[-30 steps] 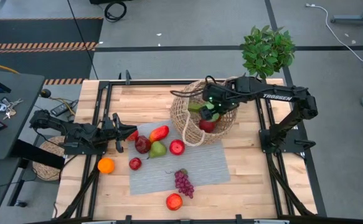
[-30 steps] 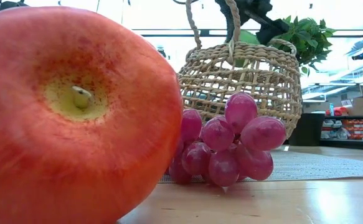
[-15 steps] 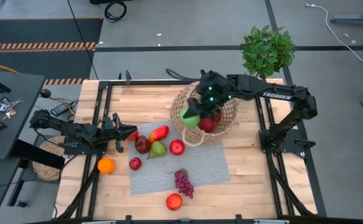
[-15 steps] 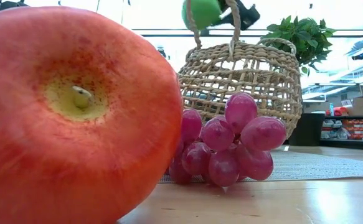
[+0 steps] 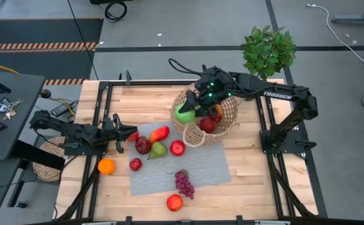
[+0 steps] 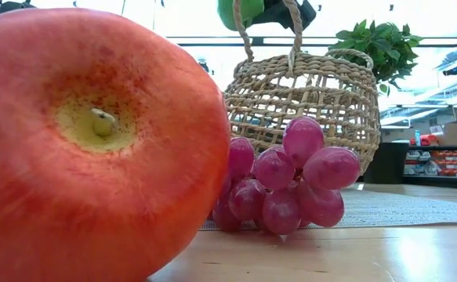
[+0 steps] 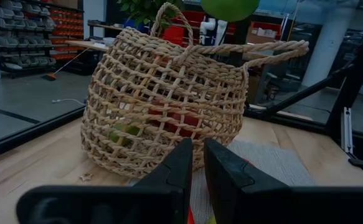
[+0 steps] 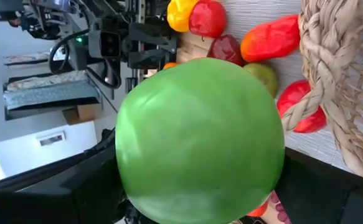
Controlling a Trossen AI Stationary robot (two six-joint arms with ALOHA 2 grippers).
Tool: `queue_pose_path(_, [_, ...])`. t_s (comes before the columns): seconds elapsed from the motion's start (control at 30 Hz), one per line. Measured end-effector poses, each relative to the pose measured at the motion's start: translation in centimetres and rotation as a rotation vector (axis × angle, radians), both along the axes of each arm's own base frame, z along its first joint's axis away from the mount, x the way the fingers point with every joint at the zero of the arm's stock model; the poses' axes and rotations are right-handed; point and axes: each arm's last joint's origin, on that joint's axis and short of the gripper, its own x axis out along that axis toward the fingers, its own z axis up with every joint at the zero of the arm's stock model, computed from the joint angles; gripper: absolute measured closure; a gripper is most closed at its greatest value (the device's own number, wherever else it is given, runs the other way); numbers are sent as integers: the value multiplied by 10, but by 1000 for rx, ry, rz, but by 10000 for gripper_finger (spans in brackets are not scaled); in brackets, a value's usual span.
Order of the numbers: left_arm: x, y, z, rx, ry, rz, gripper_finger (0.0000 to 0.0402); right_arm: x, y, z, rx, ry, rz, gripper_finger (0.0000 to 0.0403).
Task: Build produce basket
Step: Put the green apple into the brown basket
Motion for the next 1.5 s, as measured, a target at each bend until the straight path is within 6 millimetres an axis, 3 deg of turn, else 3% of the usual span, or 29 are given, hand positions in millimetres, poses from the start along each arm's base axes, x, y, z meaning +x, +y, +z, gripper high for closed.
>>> queue_pose_path(0.27, [0,0,0,0,0,0,353,-3,-7,-3,-26,25,-4,40])
queue_pose_path(0.6, [0,0,0,0,-1,0,353,-29,-28,-22,-31,287,-6,38])
queue_pose_path(1.27, [0,0,0,0,-1,0,353,-35,-36,-25,-676,225,479,38])
queue_pose_path(1.5, [0,0,0,0,0,0,353,-34,-37,-25,-770,198,563,38])
